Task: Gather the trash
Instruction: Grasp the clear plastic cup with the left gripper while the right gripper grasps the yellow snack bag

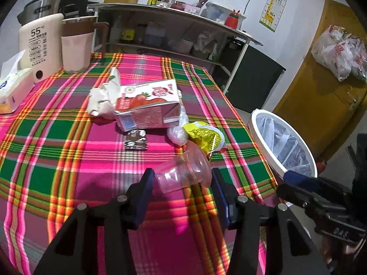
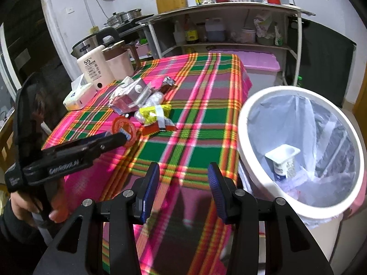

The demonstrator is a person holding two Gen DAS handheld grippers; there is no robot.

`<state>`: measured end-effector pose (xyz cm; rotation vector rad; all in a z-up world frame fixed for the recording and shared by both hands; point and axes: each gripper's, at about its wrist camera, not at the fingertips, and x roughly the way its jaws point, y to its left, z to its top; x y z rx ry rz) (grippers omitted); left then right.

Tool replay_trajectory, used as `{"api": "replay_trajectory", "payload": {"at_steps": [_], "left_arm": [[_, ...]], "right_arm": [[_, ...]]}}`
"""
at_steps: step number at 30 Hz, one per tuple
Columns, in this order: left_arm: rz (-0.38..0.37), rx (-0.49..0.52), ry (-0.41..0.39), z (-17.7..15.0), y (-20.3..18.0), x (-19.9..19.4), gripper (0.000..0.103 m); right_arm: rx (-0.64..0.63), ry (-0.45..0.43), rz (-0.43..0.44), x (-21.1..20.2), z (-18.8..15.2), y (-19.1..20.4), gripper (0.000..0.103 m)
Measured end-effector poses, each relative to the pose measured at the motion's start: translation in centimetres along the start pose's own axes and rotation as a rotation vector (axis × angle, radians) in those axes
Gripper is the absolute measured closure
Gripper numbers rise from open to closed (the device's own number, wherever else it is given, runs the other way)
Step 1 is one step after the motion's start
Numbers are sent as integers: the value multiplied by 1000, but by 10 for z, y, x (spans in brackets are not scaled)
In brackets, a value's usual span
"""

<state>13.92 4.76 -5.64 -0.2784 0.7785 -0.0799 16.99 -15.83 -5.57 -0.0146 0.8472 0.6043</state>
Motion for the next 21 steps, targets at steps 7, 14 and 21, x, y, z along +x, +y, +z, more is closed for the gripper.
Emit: {"api": "replay_trajectory", "payload": {"at_steps": [7, 14, 21], "left_arm": [[23, -21, -12, -4, 14, -10, 51], [29, -38, -20, -6, 23, -14, 51], [23, -46, -23, -8, 30, -14, 51]], "right_arm": [[-45, 13, 24, 23, 17, 13, 58], [-77, 29, 35, 50, 39, 21, 58], [-95, 51, 52, 75, 57, 29, 58]]}}
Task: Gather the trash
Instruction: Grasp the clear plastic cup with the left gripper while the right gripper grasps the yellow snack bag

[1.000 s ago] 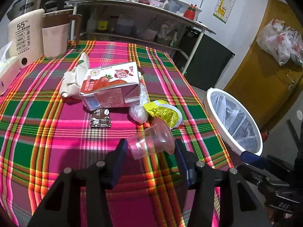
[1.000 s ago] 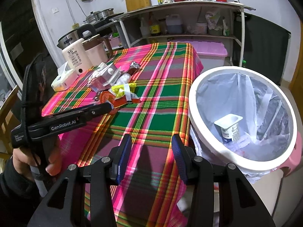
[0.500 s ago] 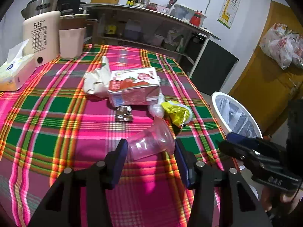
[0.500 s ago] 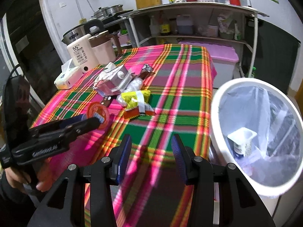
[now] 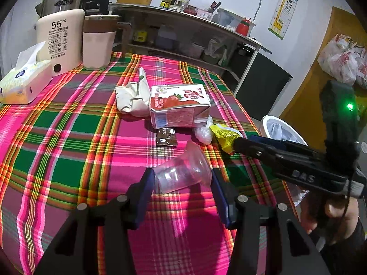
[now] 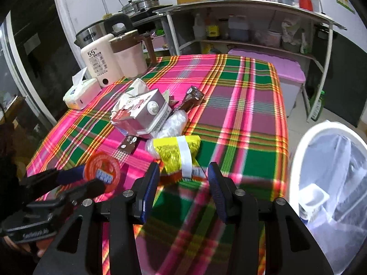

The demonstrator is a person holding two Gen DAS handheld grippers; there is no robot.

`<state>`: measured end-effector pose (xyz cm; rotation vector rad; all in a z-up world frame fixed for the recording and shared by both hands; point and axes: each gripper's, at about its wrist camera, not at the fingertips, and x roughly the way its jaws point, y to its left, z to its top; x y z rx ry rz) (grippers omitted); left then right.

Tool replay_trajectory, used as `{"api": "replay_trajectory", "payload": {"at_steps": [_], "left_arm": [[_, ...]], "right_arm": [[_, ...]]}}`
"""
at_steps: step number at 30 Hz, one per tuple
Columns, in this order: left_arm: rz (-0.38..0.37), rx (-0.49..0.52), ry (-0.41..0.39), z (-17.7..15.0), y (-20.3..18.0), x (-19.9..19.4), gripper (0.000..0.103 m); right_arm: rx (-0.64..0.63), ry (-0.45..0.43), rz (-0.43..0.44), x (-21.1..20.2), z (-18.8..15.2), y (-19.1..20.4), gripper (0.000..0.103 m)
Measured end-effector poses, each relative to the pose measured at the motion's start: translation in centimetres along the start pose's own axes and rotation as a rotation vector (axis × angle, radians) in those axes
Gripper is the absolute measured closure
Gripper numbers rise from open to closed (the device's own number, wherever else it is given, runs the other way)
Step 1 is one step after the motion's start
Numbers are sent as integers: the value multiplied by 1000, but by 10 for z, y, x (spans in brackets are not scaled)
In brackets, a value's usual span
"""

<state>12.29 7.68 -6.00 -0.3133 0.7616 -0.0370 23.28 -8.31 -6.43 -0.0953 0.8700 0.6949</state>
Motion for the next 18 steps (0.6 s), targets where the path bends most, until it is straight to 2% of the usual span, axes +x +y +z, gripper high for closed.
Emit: {"api": "replay_trajectory", "payload": {"at_steps": [7, 10, 18], "left_arm": [[1, -7, 1, -1, 5, -1, 51], [0, -7, 1, -1, 5, -1, 51], [-8, 12, -1, -4, -6, -7, 51]], "right_arm": [[14, 54, 3, 24, 4, 2, 58], [36, 49, 16, 22, 2, 1, 63], [72, 18, 19, 0, -11, -2, 64]]}}
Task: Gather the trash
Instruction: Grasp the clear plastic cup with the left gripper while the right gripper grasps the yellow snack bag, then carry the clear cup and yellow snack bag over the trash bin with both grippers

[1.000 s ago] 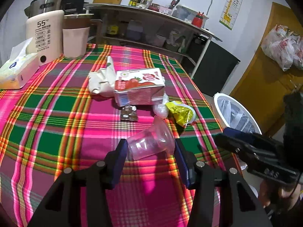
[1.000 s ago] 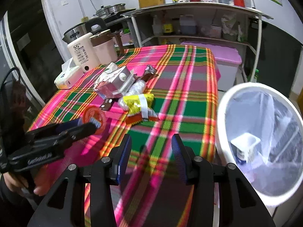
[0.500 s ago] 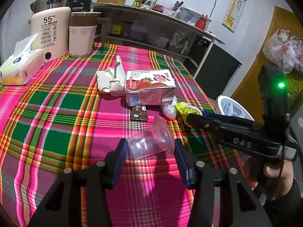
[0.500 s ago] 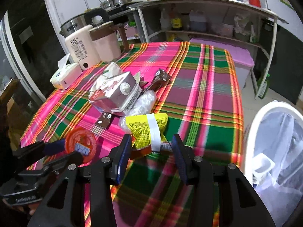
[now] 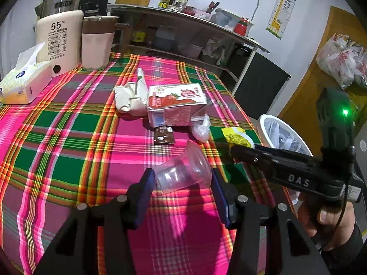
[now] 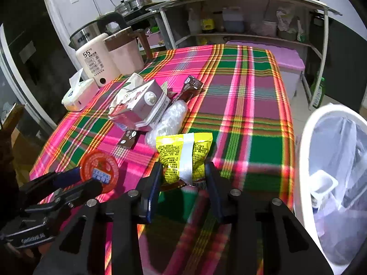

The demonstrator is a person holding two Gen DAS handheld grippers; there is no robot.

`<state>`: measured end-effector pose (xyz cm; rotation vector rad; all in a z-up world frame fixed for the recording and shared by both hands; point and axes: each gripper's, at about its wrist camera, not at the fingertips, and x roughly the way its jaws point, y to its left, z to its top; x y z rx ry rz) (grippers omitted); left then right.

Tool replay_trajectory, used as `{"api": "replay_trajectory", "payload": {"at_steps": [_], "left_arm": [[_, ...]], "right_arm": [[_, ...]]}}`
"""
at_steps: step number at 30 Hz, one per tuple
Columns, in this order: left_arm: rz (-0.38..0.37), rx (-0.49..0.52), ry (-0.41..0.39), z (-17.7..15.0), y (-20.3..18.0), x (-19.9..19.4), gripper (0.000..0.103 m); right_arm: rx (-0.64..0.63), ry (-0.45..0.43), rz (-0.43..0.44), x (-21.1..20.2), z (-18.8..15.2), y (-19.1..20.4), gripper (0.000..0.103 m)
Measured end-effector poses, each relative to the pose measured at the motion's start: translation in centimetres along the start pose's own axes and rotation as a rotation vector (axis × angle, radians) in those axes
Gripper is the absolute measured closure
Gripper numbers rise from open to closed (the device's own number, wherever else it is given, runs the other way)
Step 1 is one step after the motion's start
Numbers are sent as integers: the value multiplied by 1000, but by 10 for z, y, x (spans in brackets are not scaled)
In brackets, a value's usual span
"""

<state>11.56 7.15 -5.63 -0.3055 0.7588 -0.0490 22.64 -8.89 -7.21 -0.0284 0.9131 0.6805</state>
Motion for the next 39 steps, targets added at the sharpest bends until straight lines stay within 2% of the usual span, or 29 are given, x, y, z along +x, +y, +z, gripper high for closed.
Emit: {"api": "replay_trajectory", "payload": {"at_steps": [20, 39], "left_arm": [[-50, 94, -27, -5, -54, -24, 51], [-72, 199, -22, 4, -112, -12, 51]], "right_arm": [[36, -123, -73, -96, -51, -10, 64], [118, -200, -171, -143, -66, -56, 64]]}}
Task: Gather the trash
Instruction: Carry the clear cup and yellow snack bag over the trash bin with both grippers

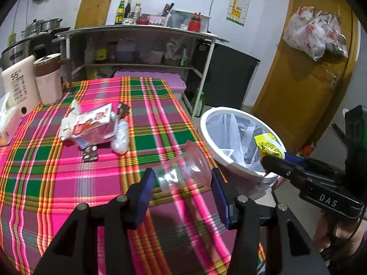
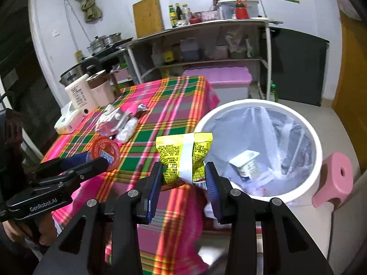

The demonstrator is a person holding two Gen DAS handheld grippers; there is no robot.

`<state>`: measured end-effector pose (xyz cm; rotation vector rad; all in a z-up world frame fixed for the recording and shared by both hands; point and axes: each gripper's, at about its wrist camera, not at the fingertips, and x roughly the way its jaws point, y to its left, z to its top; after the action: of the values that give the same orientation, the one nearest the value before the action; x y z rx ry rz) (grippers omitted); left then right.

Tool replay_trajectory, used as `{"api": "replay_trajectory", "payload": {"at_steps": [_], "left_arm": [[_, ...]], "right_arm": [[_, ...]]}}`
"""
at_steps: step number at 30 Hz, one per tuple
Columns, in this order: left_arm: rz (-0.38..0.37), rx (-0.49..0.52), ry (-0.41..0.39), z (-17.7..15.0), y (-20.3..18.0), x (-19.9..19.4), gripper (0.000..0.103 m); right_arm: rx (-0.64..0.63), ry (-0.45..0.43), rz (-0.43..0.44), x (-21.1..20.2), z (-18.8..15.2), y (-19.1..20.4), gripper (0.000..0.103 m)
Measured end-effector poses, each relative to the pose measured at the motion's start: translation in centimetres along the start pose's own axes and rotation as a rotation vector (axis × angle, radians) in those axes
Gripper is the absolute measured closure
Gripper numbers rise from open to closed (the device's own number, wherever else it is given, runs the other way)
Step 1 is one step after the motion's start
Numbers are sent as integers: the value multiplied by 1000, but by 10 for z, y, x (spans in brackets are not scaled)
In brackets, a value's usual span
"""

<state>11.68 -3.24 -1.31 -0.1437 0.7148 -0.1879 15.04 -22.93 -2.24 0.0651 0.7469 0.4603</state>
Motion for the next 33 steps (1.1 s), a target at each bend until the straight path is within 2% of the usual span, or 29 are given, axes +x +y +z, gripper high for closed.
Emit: {"api": "replay_trajectory", "payload": {"at_steps": [15, 33], "left_arm": [[-60, 82, 9, 20, -43, 30, 51], [-131, 146, 64, 33, -82, 79, 51]], "right_arm": [[96, -22, -102, -12, -1, -59, 64], [146, 27, -166, 6, -3, -99, 64]]}}
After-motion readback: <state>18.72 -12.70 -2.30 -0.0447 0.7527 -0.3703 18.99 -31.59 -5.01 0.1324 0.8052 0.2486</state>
